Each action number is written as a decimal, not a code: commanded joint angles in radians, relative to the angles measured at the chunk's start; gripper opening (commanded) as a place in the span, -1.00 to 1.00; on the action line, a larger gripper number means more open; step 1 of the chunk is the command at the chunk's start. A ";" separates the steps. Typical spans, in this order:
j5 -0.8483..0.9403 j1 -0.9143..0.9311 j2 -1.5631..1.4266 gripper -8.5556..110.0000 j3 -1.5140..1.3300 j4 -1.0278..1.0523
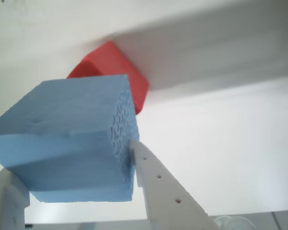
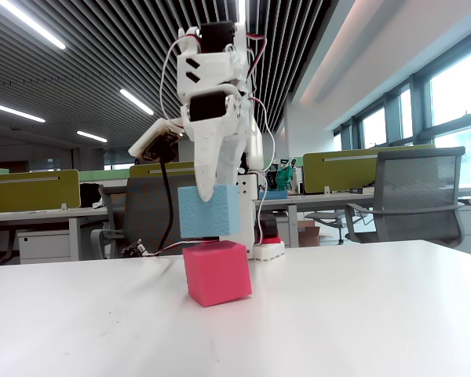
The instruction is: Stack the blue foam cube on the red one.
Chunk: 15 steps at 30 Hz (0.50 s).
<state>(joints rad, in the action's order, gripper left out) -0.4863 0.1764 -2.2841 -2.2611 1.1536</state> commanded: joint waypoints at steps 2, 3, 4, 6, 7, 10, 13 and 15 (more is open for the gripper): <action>0.006 0.026 0.014 -0.49 -0.011 -0.026; 0.006 0.031 0.021 -0.49 -0.015 -0.029; 0.006 0.035 0.028 -0.49 -0.020 -0.032; 0.006 0.043 0.038 -0.49 -0.032 -0.041; 0.006 0.049 0.043 -0.49 -0.038 -0.046; 0.006 0.067 0.055 -0.49 -0.043 -0.051; 0.006 0.074 0.058 -0.48 -0.029 -0.046; 0.006 0.077 0.063 -0.47 -0.018 -0.046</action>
<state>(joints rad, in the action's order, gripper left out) -0.4863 0.2424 -2.2350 -2.3040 1.1106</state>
